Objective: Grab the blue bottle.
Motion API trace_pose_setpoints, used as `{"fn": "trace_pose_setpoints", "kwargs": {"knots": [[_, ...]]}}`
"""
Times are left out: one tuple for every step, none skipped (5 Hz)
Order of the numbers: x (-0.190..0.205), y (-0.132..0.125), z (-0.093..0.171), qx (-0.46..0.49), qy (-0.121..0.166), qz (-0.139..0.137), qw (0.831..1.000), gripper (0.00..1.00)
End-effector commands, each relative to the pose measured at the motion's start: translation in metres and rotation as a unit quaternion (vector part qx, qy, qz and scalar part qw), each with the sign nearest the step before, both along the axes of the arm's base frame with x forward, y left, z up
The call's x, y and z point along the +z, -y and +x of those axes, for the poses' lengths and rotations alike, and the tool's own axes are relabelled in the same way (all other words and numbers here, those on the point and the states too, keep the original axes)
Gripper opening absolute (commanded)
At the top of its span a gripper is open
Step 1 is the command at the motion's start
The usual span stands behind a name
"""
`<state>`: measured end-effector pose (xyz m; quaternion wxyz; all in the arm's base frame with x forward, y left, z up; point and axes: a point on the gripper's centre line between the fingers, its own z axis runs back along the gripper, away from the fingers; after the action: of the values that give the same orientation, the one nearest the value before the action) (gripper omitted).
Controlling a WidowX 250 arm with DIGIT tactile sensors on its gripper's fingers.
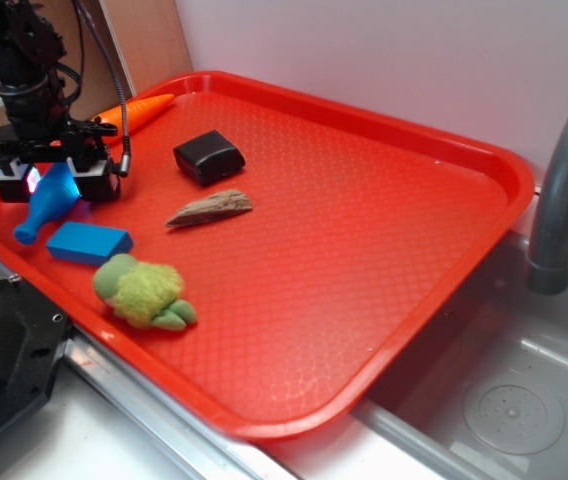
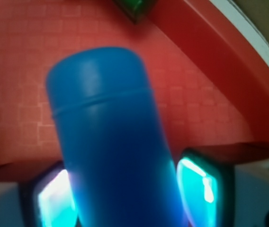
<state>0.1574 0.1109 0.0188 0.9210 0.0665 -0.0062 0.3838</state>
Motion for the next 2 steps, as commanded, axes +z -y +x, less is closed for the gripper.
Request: {"fn": "trace_pose_setpoints", "kwargs": {"knots": [[0.072,0.019,-0.018,-0.239,0.110,-0.058,0.963,0.00],[0.122,0.055,-0.014,-0.320,0.094,-0.036,0.942,0.00]]}}
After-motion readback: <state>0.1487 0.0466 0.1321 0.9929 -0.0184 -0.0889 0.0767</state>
